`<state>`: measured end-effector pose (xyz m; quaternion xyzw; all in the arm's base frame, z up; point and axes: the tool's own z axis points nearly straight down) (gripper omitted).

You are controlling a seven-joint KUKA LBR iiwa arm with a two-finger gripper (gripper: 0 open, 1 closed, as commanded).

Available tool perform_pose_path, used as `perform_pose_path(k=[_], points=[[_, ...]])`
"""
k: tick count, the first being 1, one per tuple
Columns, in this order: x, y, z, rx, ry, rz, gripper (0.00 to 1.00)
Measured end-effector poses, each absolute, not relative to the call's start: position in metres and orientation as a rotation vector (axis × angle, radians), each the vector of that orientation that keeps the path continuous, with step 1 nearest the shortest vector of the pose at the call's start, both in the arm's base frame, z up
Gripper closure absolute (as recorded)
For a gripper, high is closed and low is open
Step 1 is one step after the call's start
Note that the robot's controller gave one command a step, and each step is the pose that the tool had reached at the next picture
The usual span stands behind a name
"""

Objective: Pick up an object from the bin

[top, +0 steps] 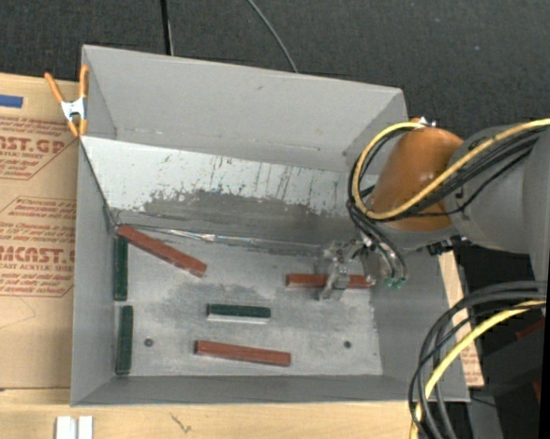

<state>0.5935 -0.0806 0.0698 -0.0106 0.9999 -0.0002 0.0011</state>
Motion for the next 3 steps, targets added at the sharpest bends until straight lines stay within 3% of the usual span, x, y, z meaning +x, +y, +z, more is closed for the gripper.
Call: perform_pose_path(k=[1,3], points=[[0.592,-0.08,0.073,-0.037,3.143,0.0,1.0],[0.594,-0.08,0.1,-0.034,3.14,0.0,1.0]])
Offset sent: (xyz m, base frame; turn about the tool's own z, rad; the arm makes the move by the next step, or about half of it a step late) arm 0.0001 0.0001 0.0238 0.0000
